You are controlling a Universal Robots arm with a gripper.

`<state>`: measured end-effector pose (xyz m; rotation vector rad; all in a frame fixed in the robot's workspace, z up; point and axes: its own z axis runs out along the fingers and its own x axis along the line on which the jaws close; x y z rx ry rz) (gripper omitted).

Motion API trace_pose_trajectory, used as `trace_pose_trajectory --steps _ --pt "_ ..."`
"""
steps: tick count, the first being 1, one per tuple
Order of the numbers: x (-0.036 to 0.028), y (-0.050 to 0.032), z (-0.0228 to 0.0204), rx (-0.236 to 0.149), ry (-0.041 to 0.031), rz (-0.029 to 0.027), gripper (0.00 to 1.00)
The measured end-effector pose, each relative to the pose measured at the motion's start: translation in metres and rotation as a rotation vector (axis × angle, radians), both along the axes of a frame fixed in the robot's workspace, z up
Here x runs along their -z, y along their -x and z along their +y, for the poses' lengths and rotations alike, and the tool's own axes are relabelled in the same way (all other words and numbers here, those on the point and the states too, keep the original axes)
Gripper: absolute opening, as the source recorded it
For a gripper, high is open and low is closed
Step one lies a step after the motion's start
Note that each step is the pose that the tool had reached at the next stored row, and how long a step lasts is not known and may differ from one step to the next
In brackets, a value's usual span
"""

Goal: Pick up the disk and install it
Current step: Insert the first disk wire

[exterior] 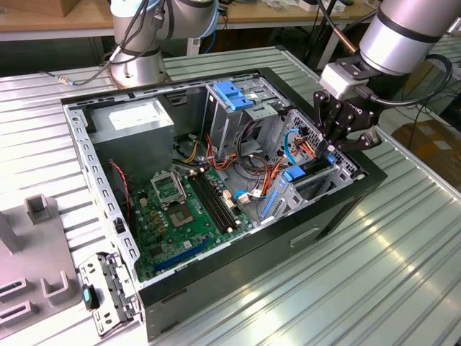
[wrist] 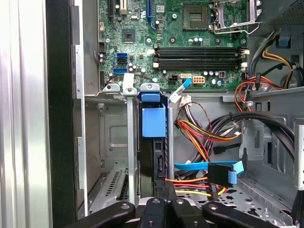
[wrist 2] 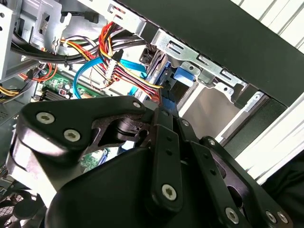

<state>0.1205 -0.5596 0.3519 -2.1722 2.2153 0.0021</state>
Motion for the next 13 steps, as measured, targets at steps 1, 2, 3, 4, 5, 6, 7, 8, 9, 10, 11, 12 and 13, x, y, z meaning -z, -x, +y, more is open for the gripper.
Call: trace_pose_trajectory --steps 1,2,3,4,5,6,7,8,9,10,11,12,13 --pt "-0.0003 0.0000 0.0000 0.000 0.0000 0.0000 0.11" --pt "-0.0007 0.0000 0.0000 0.000 0.0000 0.0000 0.11" --pt "-0.0008 0.0000 0.0000 0.000 0.0000 0.0000 0.11" --pt "-0.0009 0.0000 0.0000 0.000 0.0000 0.0000 0.11" --pt "-0.0009 0.0000 0.0000 0.000 0.0001 0.0000 0.11" --pt "-0.0010 0.0000 0.0000 0.000 0.0000 -0.0001 0.11" --pt "-0.0010 0.0000 0.0000 0.000 0.0000 0.0000 0.11" --pt "-0.0011 0.0000 0.0000 0.000 0.0000 0.0000 0.11" --pt "-0.0012 0.0000 0.0000 0.000 0.0001 0.0000 0.11" --pt "-0.0012 0.0003 0.0000 0.000 0.0002 0.0000 0.11" --pt "-0.0013 0.0004 0.0000 0.000 0.0002 0.0000 0.11" --pt "-0.0012 0.0007 0.0000 0.000 0.0001 0.0000 0.11" --pt "-0.0012 0.0014 0.0000 0.000 0.0001 0.0000 0.11"
